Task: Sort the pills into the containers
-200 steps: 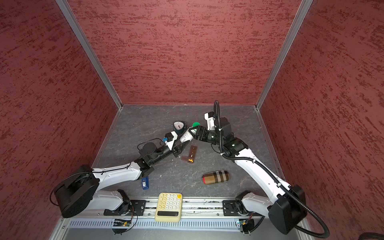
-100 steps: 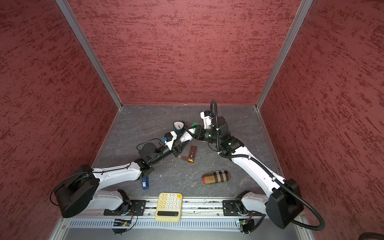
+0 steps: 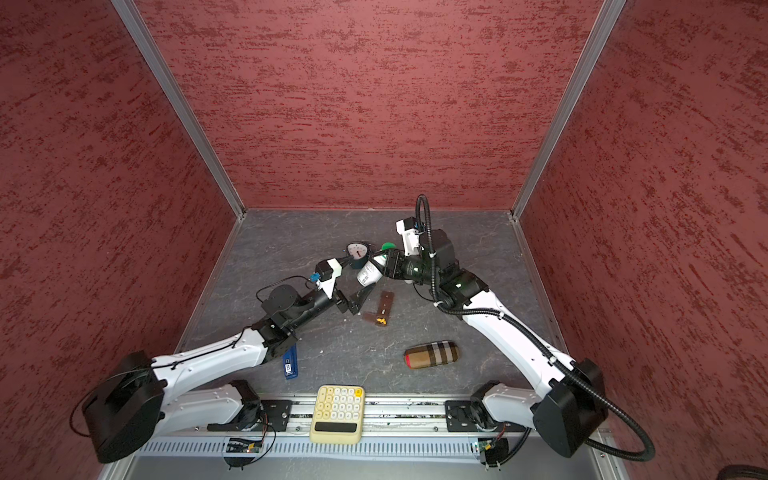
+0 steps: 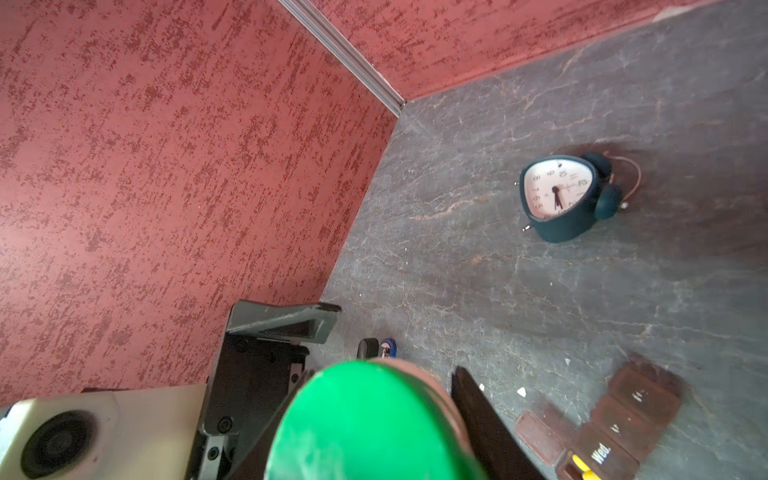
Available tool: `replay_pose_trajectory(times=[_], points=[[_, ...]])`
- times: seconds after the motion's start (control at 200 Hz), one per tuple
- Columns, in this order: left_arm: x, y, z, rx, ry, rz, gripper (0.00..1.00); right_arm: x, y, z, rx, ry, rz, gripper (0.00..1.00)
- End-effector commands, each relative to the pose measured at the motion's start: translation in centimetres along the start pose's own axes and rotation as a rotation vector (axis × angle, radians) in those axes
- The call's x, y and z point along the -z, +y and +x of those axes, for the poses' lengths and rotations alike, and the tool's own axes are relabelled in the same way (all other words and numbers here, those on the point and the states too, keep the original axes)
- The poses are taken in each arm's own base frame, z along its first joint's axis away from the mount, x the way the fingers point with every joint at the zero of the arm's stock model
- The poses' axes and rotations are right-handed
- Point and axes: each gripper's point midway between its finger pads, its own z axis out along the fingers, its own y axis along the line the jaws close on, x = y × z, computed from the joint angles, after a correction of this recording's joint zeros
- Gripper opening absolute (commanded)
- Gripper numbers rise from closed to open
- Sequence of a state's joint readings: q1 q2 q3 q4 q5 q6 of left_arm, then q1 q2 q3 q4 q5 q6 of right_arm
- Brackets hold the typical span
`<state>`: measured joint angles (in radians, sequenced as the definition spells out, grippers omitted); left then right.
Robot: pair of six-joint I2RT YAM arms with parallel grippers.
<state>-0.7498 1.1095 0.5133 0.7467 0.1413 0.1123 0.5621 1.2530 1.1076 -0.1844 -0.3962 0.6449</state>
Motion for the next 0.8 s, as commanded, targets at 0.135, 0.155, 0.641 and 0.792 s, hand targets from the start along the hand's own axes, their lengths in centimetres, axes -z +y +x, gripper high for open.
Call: replay_pose_trajectory(times=[0.135,0.155,0.641,0.792], points=[[6.0,3.1,1.6,0.040,0.150,-0.224,0.98,-2.0,-2.1,-3.4,0.130,-0.096,0.219,0.28],[6.5,3.4,1.4,0.050,0.151,-0.251,0.97,-2.5,-2.3,-3.3,0.141,-0.094,0.235,0.27],[17.9,8.8,-1.2,0.291,0.111,-0.702,0.87,-15.3,-4.2,5.2,0.376,-0.024,0.477,0.26],[18.4,8.9,-0.9,0.322,0.110,-0.718,0.86,-18.2,-5.1,7.4,0.394,-0.030,0.515,0.26]])
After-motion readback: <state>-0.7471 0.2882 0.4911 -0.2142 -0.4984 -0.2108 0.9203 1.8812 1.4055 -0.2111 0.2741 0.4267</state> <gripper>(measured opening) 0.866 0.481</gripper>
